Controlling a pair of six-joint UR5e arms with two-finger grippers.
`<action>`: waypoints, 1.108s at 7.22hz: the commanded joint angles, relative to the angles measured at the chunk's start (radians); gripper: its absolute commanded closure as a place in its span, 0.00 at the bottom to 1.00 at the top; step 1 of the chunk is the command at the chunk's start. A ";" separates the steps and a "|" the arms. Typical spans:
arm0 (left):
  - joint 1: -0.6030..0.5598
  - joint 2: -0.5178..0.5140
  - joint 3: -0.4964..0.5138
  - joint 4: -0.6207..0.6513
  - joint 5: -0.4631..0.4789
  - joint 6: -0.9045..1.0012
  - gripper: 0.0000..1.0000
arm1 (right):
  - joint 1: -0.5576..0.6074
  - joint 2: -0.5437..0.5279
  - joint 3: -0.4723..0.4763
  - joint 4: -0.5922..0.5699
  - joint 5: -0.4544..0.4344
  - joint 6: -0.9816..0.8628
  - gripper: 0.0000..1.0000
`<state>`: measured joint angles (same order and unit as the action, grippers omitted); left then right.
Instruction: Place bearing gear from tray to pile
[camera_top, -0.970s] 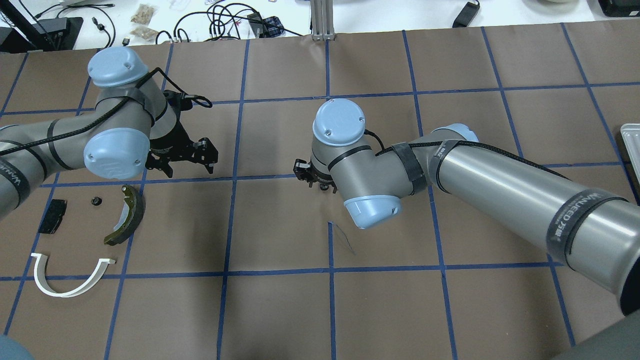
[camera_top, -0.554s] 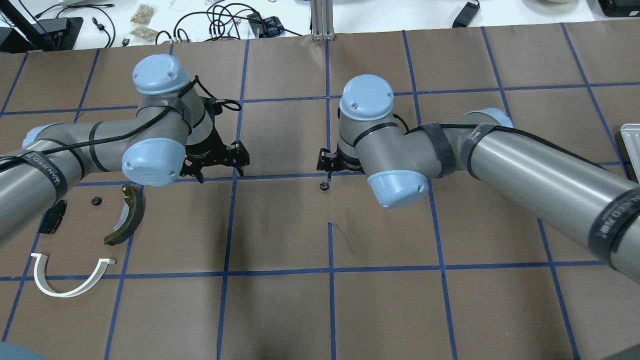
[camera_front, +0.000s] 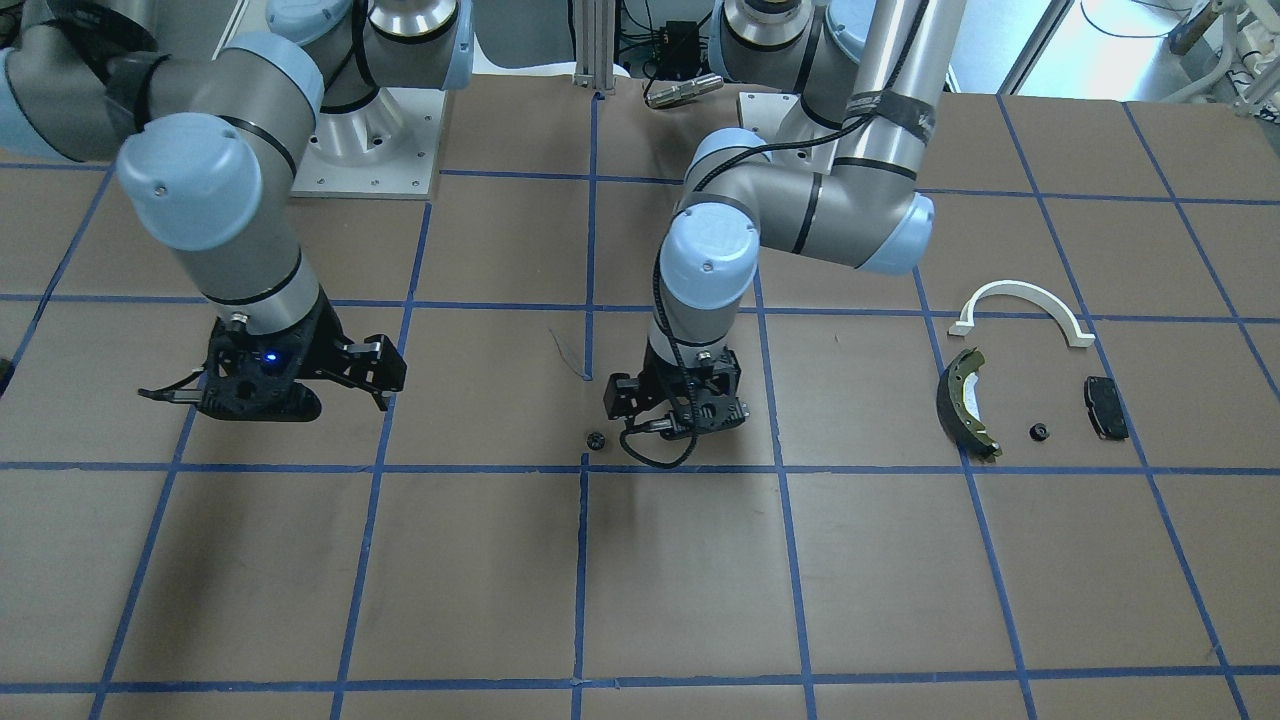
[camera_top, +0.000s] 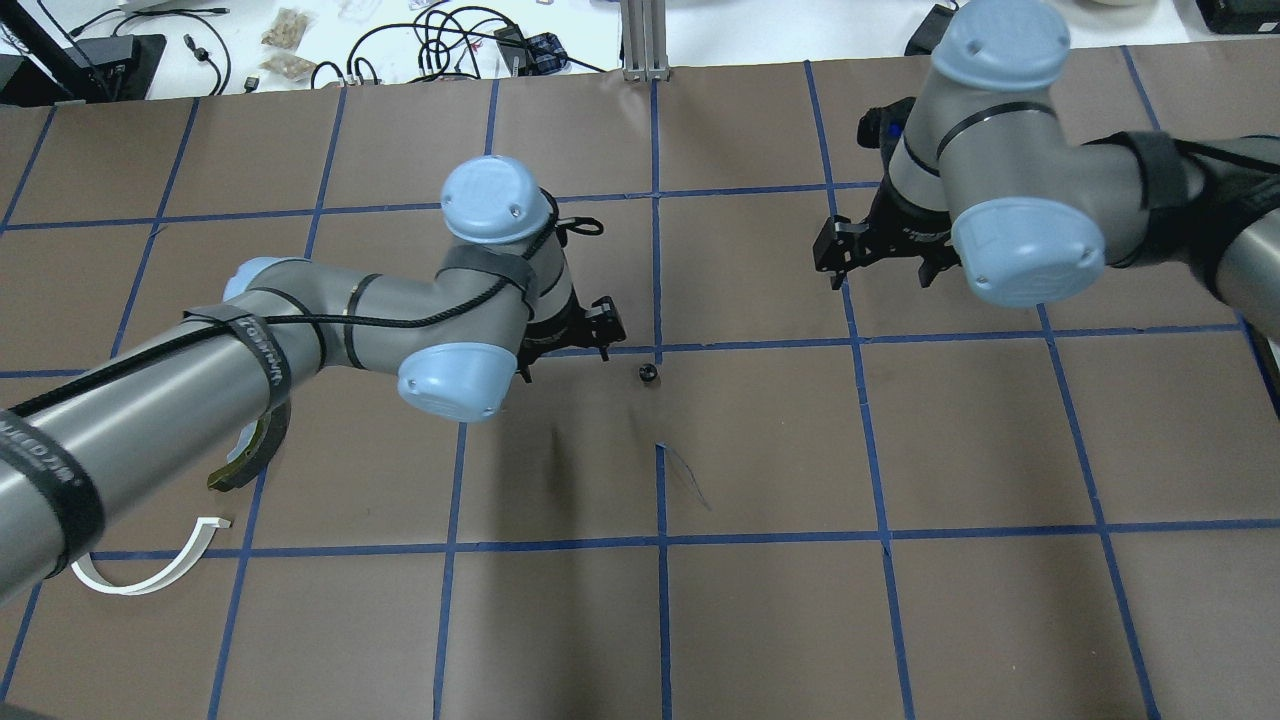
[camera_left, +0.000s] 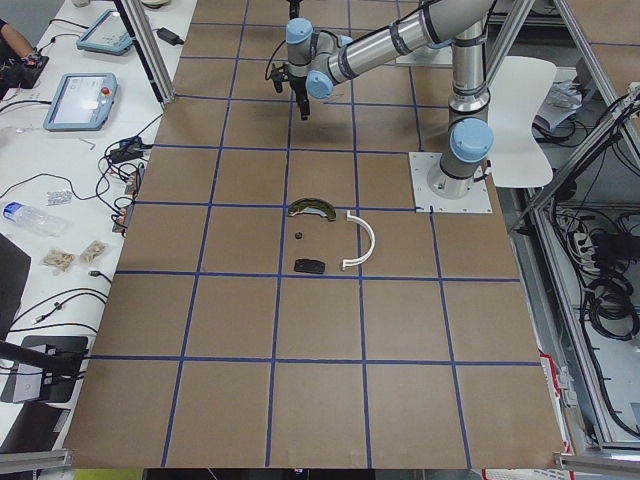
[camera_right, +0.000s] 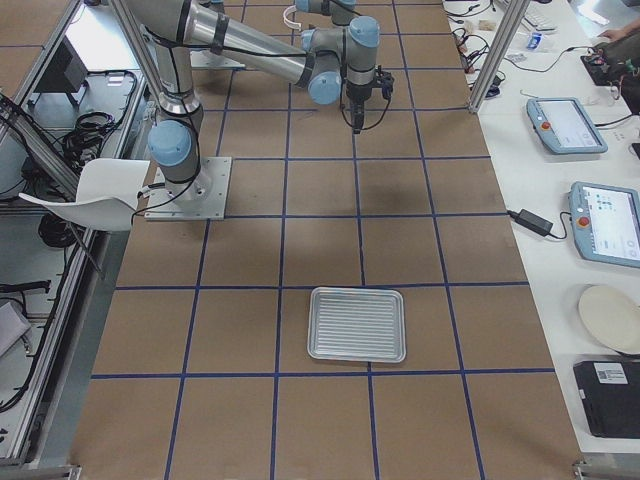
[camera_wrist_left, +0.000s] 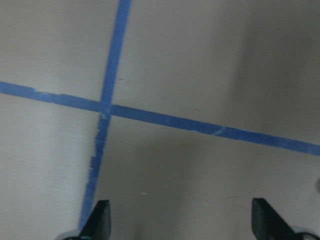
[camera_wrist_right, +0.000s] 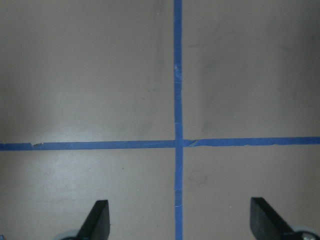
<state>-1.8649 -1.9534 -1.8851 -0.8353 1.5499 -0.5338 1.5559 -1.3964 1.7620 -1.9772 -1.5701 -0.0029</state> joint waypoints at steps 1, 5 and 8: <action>-0.098 -0.082 0.001 0.132 -0.001 -0.079 0.00 | 0.007 -0.019 -0.215 0.250 -0.005 -0.003 0.00; -0.105 -0.137 0.030 0.173 0.002 -0.083 0.00 | 0.072 -0.084 -0.339 0.475 -0.002 -0.040 0.00; -0.108 -0.145 0.057 0.173 0.013 -0.083 0.55 | 0.072 -0.096 -0.337 0.528 -0.025 -0.106 0.00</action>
<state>-1.9721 -2.0950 -1.8336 -0.6640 1.5601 -0.6144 1.6273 -1.4923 1.4230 -1.4644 -1.5891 -0.0852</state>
